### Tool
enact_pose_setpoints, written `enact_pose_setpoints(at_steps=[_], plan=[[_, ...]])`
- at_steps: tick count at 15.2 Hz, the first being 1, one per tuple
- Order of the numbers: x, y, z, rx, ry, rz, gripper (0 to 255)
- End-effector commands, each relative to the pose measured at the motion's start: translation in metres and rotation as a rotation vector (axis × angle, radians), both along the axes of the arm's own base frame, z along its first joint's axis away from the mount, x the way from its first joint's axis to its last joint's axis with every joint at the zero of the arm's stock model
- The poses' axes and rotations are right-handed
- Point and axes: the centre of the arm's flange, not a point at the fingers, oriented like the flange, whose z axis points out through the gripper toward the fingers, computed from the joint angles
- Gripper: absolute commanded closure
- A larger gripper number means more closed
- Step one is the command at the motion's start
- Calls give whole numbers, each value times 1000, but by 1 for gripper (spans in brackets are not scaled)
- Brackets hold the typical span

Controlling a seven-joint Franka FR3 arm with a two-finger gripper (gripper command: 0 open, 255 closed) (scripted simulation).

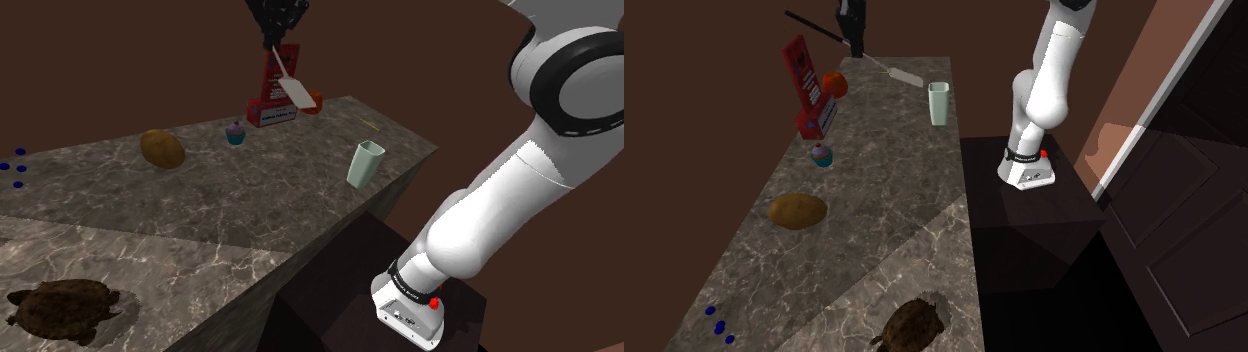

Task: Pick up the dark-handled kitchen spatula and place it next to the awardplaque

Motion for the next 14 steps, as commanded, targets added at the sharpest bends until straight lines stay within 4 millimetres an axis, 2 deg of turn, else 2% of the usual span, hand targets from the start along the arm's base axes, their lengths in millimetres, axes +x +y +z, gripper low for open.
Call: enact_pose_setpoints(at_steps=[1,14], plan=[[3,-27,2,0,0,2,255],[14,-199,2,0,0,2,255]])
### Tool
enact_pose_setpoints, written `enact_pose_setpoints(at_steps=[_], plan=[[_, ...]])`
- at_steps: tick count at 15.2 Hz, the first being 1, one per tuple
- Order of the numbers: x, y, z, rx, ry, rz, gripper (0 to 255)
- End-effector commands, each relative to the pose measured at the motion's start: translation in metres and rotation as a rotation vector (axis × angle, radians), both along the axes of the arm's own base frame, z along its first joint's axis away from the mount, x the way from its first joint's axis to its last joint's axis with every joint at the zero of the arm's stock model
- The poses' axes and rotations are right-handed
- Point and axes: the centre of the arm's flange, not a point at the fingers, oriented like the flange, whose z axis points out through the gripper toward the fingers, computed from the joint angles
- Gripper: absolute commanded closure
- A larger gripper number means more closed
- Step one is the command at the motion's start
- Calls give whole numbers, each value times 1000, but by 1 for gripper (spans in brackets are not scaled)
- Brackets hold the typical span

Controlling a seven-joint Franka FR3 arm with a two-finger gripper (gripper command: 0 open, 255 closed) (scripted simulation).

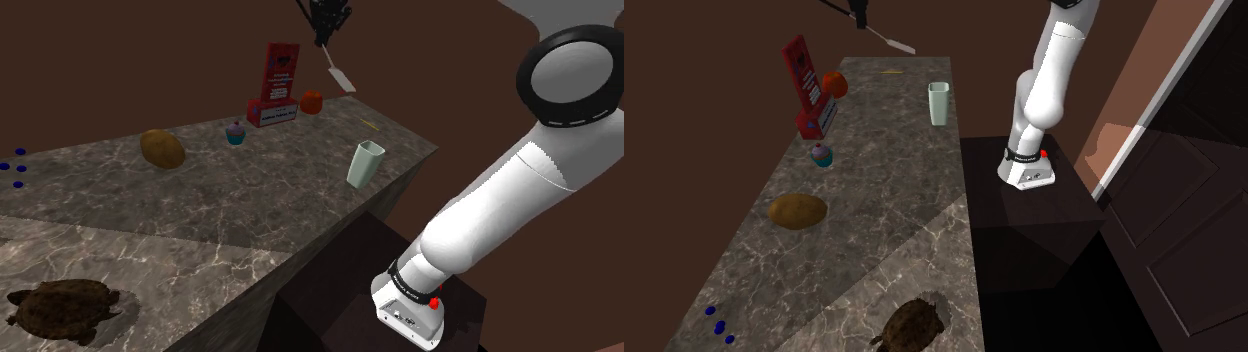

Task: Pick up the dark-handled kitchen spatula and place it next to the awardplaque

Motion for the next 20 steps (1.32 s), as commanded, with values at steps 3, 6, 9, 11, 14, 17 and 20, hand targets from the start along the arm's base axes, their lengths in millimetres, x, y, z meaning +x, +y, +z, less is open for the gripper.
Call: enact_pose_setpoints(at_steps=[3,6,9,11,14,17,20], plan=[[3,-54,-1,0,0,1,255],[6,-94,-1,0,0,1,255],[8,-133,-1,0,0,1,255],[10,-160,-1,0,0,1,255],[11,-181,-6,0,0,1,255],[11,-181,-22,0,0,1,255],[11,-181,-38,0,0,1,255]])
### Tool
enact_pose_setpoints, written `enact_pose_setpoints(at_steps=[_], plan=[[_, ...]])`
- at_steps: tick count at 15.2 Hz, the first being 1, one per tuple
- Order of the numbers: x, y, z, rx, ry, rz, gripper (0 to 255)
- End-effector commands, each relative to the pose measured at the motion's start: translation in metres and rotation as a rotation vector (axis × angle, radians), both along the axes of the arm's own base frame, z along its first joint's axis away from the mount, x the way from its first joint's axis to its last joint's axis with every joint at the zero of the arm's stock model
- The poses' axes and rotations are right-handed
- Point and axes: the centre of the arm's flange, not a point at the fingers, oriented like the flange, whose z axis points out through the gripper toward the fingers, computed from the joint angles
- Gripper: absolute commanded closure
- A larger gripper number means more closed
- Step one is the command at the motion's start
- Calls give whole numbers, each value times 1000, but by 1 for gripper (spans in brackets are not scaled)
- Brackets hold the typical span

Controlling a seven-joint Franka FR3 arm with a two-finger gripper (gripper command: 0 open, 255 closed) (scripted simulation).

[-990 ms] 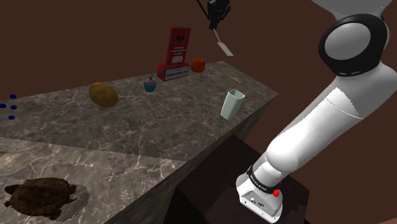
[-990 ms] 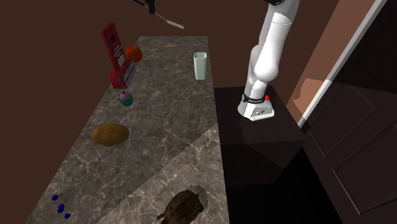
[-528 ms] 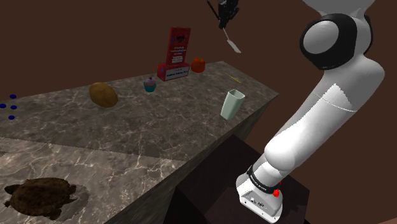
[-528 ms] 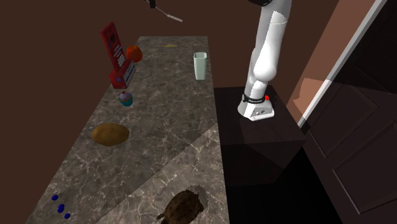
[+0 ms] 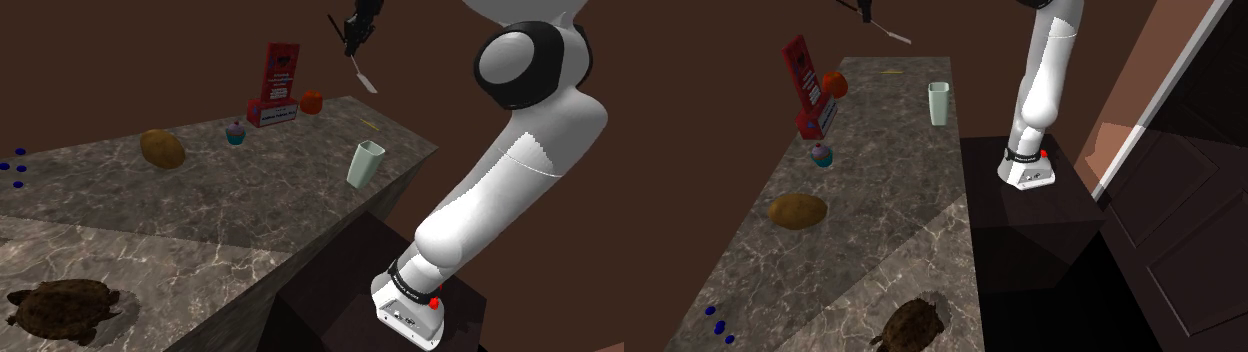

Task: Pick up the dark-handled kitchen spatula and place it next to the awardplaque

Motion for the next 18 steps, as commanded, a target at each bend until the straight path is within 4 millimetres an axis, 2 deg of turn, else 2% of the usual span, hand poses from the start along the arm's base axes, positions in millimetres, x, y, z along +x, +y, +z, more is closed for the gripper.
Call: enact_pose_setpoints(at_steps=[1,18], plan=[[-1,0,-11,0,0,0,255],[-1,0,-100,0,0,0,255]])
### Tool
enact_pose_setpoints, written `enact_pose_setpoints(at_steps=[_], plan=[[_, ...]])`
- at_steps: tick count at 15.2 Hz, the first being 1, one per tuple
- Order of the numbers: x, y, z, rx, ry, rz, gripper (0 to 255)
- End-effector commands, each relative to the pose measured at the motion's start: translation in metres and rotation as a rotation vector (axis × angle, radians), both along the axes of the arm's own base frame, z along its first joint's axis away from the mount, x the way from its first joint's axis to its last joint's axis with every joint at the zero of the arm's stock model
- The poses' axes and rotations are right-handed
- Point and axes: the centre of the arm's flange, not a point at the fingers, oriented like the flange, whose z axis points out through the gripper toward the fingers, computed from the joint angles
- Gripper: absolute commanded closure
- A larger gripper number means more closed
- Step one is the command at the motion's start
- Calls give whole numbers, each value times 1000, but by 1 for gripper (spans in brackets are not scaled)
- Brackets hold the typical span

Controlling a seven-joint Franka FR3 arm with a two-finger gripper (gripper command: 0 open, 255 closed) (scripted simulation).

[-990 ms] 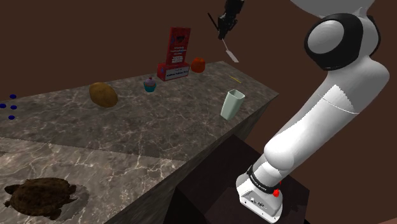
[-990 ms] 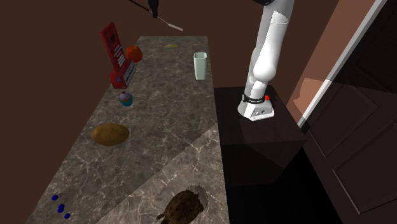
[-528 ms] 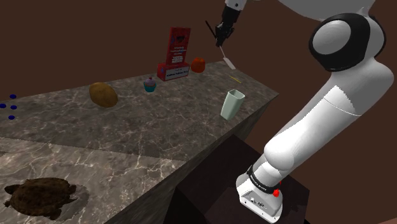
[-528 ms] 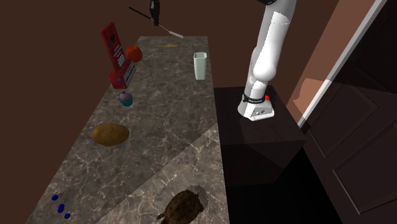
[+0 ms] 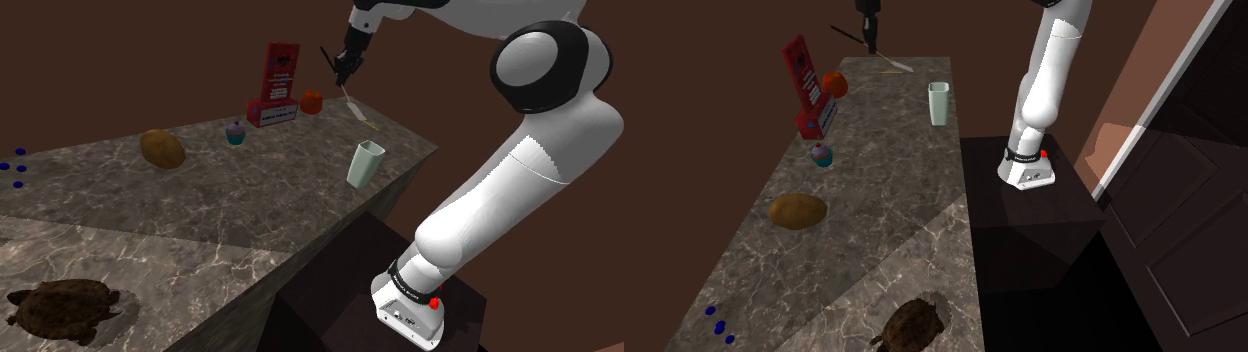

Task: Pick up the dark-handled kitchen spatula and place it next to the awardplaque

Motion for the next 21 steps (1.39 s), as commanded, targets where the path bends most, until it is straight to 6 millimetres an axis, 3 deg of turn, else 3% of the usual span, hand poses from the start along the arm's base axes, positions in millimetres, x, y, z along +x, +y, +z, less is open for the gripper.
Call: enact_pose_setpoints(at_steps=[1,21], plan=[[1,1,-10,0,0,0,255],[1,1,-116,0,0,0,255]])
